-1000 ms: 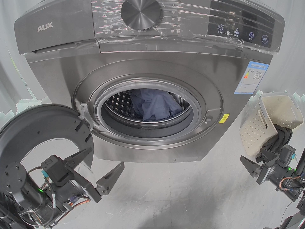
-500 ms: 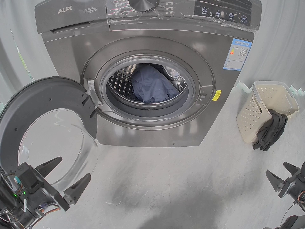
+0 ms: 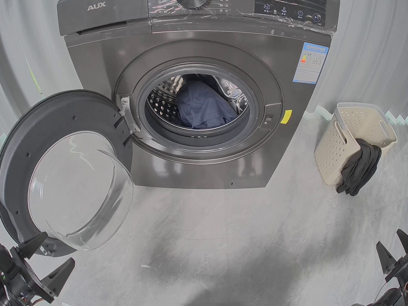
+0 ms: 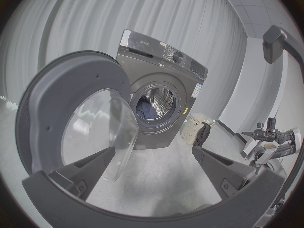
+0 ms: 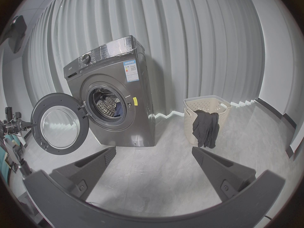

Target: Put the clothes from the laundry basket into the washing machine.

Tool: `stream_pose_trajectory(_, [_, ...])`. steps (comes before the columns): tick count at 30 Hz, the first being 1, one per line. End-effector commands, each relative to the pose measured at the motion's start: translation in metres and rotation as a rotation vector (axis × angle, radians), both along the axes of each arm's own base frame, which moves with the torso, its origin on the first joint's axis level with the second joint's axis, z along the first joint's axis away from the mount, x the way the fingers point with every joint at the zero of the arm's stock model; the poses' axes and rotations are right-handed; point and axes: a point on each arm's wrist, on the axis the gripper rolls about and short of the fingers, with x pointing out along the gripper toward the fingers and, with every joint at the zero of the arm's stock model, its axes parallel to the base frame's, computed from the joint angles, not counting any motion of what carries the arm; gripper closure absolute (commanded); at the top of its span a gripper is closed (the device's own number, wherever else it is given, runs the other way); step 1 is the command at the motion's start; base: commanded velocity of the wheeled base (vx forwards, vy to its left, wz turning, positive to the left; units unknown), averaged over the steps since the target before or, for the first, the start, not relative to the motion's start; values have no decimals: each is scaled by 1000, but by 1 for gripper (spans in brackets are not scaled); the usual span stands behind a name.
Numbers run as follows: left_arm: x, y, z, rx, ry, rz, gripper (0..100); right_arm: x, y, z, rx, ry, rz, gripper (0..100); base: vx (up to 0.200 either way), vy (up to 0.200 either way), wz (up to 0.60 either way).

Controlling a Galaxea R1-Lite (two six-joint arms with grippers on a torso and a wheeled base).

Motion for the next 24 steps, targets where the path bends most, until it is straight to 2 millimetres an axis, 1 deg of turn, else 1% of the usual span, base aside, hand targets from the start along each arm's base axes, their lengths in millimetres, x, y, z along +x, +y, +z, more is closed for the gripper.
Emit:
stream_pose_trajectory(1, [-32,15,-16,-56,-117,51,0,-20,0,-17,-25,-78,-43,0,0,0,0])
stream_pose_trajectory(2, [-38,16,-23,-50,-113,77,0,-24,2,-23,-32,-69,-46,0,0,0,0])
stream_pose_trajectory(4, [-46,17,-33,-41,-103,105,0,-27,2,-24,-28,-81,-37,0,0,0,0])
stream_pose_trajectory(7, [-47,17,-41,-28,-48,115,0,-27,2,-24,-23,-87,-68,0,0,0,0])
stream_pose_trajectory(8, [-47,17,-41,-28,-48,115,0,-27,2,-24,-23,-87,-68,0,0,0,0])
stream_pose_trajectory(9, [-47,17,-43,-27,-32,127,0,-27,0,-27,-38,-79,-121,0,0,0,0])
stream_pose_trajectory(11, [-47,17,-43,-23,-25,155,0,-27,0,-28,-57,-73,-134,0,0,0,0])
stream_pose_trajectory(16, [-47,15,-44,64,-47,309,0,-27,0,-29,-74,-66,-110,0,0,0,0])
stream_pose_trajectory(18, [-50,14,-44,69,-85,341,0,-27,1,-30,-86,-58,-89,0,0,0,0])
stream_pose_trajectory(19, [-54,12,-45,71,-133,307,0,-27,1,-30,-89,-57,-86,0,0,0,0])
stream_pose_trajectory(21, [-55,11,-46,89,-145,247,0,-27,1,-30,-89,-57,-83,0,0,0,0])
stream_pose_trajectory(23, [-55,11,-46,93,-137,262,0,-27,1,-30,-78,-58,-91,0,0,0,0])
stream_pose_trajectory(24, [-55,12,-47,98,-117,304,0,-27,1,-30,-75,-56,-93,0,0,0,0])
